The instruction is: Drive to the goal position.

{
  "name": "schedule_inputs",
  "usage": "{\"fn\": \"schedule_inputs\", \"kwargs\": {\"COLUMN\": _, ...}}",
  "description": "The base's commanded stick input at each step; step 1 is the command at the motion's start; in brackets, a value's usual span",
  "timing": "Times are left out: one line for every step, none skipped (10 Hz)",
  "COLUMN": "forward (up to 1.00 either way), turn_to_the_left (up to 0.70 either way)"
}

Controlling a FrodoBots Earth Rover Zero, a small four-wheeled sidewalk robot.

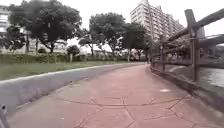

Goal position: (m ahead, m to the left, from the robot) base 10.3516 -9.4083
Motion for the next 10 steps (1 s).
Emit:
{"fn": "schedule_inputs", "kwargs": {"forward": 1.0, "turn_to_the_left": 0.0}}
{"fn": "schedule_inputs", "kwargs": {"forward": 1.0, "turn_to_the_left": 0.0}}
{"fn": "schedule_inputs", "kwargs": {"forward": 1.0, "turn_to_the_left": 0.0}}
{"fn": "schedule_inputs", "kwargs": {"forward": 1.0, "turn_to_the_left": 0.0}}
{"fn": "schedule_inputs", "kwargs": {"forward": 1.0, "turn_to_the_left": 0.0}}
{"fn": "schedule_inputs", "kwargs": {"forward": 1.0, "turn_to_the_left": 0.0}}
{"fn": "schedule_inputs", "kwargs": {"forward": 1.0, "turn_to_the_left": 0.0}}
{"fn": "schedule_inputs", "kwargs": {"forward": 1.0, "turn_to_the_left": 0.0}}
{"fn": "schedule_inputs", "kwargs": {"forward": 1.0, "turn_to_the_left": 0.0}}
{"fn": "schedule_inputs", "kwargs": {"forward": 1.0, "turn_to_the_left": 0.0}}
